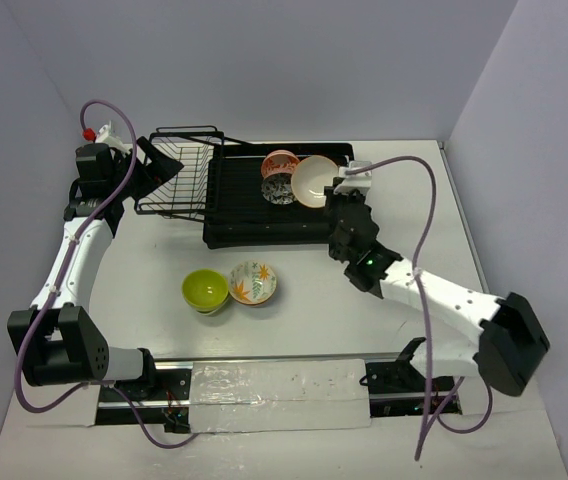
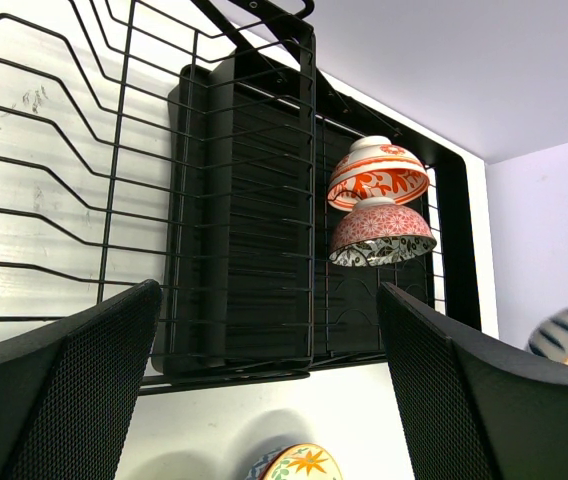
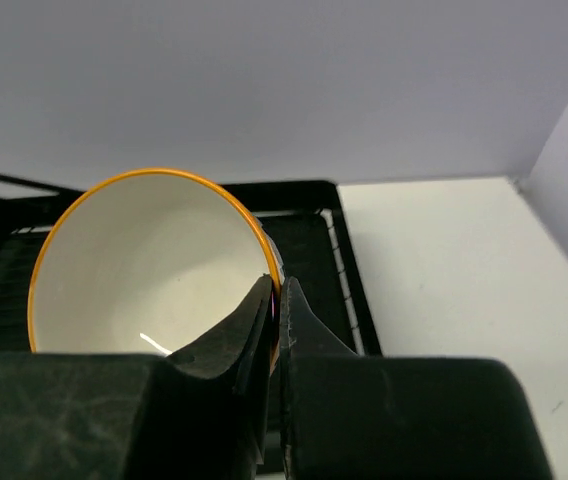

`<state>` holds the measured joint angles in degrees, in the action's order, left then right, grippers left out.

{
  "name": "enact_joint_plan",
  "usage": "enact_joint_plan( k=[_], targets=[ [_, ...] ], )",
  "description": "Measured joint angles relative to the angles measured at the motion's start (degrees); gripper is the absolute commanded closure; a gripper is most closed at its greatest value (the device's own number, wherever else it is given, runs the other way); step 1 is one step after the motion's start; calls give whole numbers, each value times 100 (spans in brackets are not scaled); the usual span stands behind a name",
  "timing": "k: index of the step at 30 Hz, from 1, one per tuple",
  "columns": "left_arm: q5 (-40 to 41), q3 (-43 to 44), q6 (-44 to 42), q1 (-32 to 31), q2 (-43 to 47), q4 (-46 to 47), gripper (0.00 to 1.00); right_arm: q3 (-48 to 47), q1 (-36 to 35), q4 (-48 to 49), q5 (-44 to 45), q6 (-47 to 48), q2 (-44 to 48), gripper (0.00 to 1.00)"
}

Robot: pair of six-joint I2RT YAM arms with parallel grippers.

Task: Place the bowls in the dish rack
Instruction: Move the bowl to the center of the board.

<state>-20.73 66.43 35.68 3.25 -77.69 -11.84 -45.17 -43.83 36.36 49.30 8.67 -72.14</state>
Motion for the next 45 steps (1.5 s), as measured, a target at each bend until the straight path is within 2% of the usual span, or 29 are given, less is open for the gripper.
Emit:
enact_joint_plan(
  k=[3, 9, 14, 19, 29, 37, 45],
  targets=[
    [0, 0, 0, 0, 0, 0, 6, -396, -11, -1814, -280, -1069, 450, 100],
    [-2, 0, -2, 0, 2, 2, 6, -708, -55, -4402, -1040, -2605, 1200, 100],
    [-2, 0, 0, 0, 33, 7, 6, -734, -74, -5987, -1499, -3300, 1469, 100],
    [-2, 0, 0, 0, 35, 9, 6, -732, -122, -7051, -2006, -3659, 1488, 100],
    [0, 0, -2, -33, 37, 7, 6, -177, -136, -7591, -2669, -3873, 1923, 100],
    [13, 0, -9, -149, 37, 2, 6, 527, -140, -7350, -2983, -3864, 1845, 100],
    [116, 0, -52, -199, 37, -4, 5, 638, -140, -6872, -3200, -3797, 1447, 100]
  ],
)
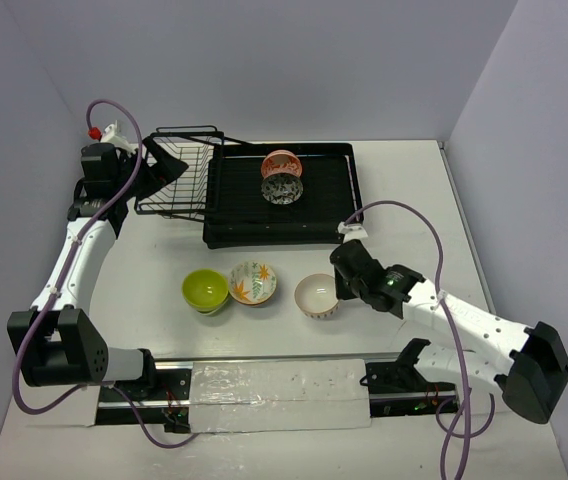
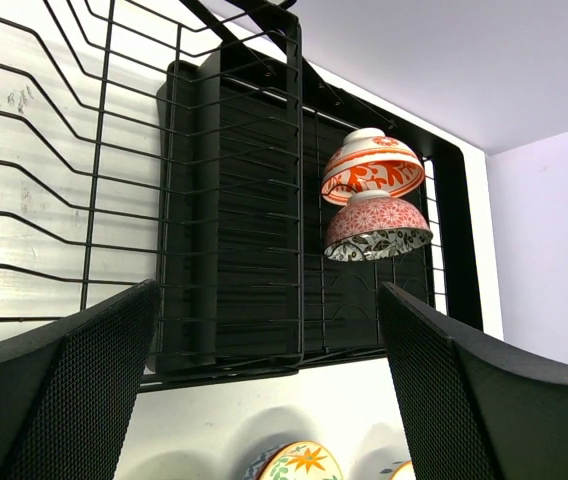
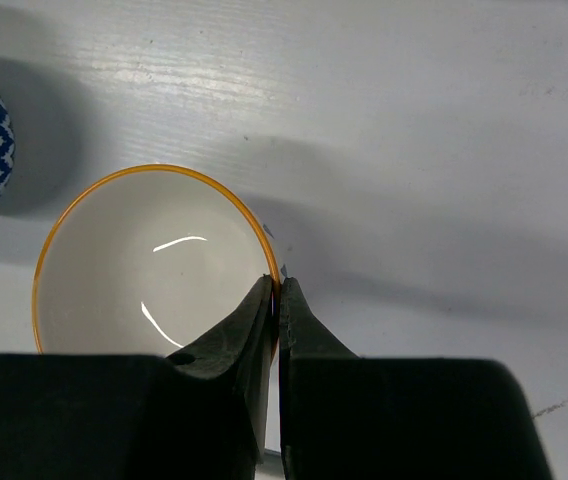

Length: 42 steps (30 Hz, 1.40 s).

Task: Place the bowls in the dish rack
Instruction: Move the bowl to the center of the board.

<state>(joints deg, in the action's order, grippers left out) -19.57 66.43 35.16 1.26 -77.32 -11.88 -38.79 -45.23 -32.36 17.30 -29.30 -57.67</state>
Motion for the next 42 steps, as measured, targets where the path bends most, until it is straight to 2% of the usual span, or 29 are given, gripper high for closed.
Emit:
enact_joint_plan(
  k=[23, 36, 42],
  targets=[
    [151, 0, -63, -2, 15, -7, 5, 273, 0, 629, -48, 39, -682, 100],
    [155, 0, -63, -2, 28, -13, 5, 267, 0, 651, -125, 15, -776, 100],
    [155, 0, -63, -2, 35, -15, 5, 223, 0, 562, -195, -17, -776, 96]
  ],
)
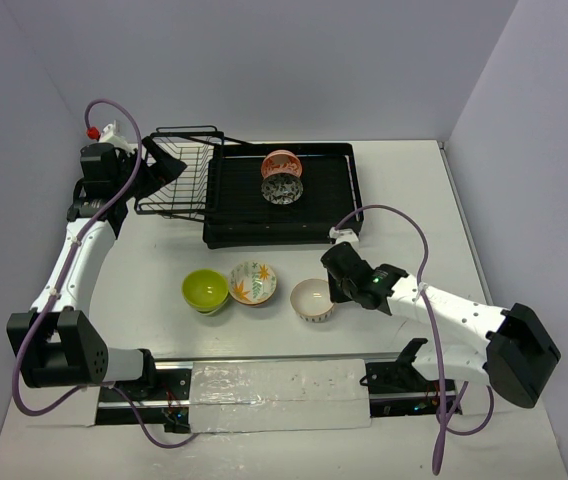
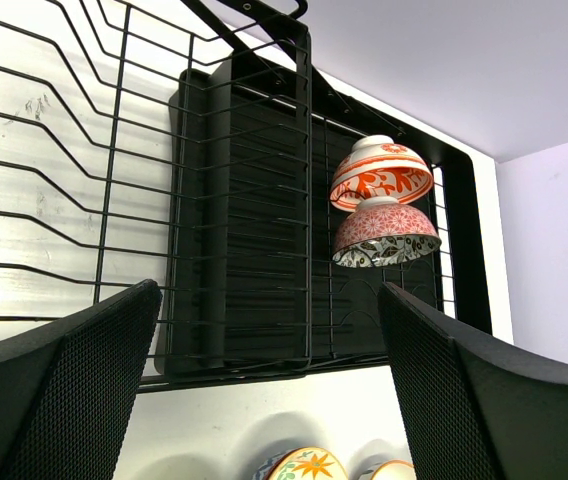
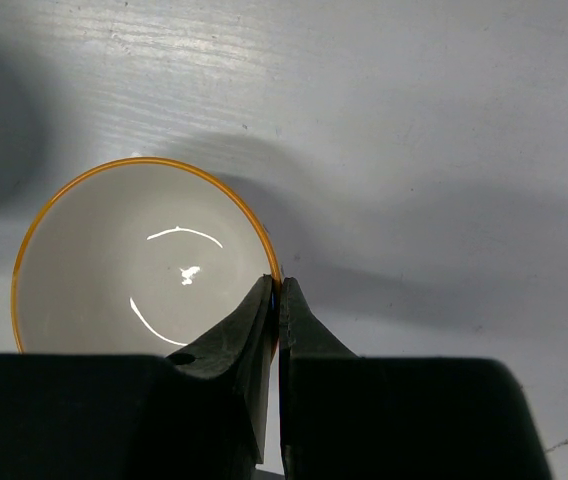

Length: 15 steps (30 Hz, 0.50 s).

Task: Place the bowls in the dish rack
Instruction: Move the bowl to the center of the board.

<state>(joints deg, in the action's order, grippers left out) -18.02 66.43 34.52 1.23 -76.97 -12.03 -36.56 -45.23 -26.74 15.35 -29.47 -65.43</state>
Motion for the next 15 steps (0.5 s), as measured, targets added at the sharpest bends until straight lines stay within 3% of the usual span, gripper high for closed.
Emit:
enact_joint_plan(
  k=[15],
  targets=[
    [13, 0, -11, 0, 33, -7, 5, -61, 0, -232, -205, -50, -127, 76]
  ],
)
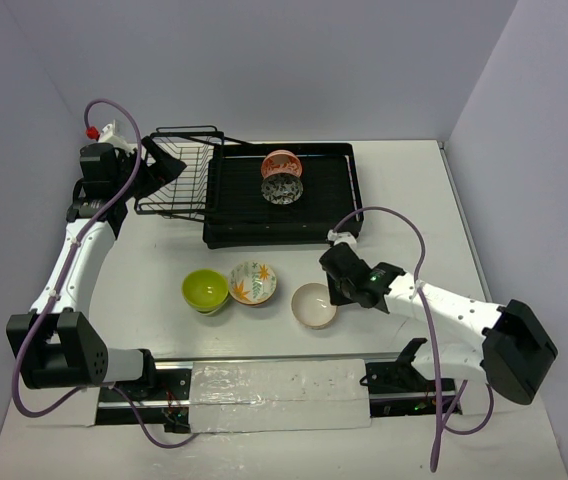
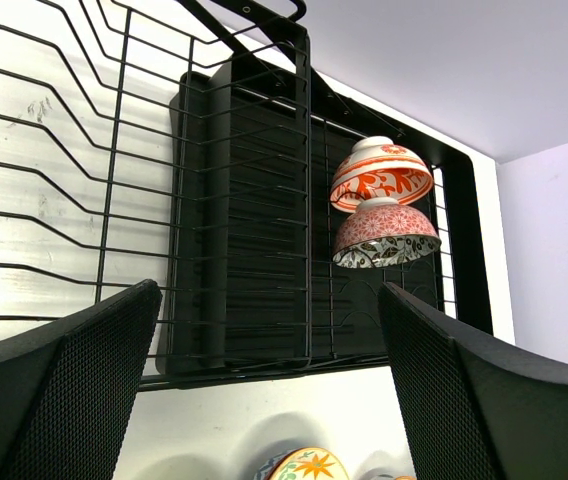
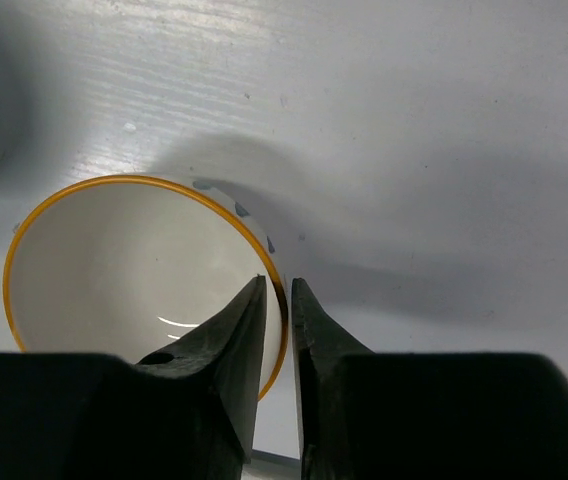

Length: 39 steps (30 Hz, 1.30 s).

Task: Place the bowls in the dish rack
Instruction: Move the bowl to the center of the board, then pick up the bowl from the center of the board.

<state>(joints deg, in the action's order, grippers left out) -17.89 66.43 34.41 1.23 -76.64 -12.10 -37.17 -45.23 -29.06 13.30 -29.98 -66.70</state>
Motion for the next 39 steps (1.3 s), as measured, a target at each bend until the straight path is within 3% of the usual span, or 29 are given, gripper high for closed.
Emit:
enact_joint_plan(
  k=[11, 22, 39],
  targets=[
    [2, 0, -33, 0, 0, 2, 5, -68, 0, -44, -116, 0, -83, 75],
    [131, 0, -90, -44, 0, -2, 5, -885, 0, -680, -247, 133, -544, 75],
    [136, 0, -96, -46, 0, -4, 5, -916, 109, -831, -197, 264, -756, 74]
  ],
)
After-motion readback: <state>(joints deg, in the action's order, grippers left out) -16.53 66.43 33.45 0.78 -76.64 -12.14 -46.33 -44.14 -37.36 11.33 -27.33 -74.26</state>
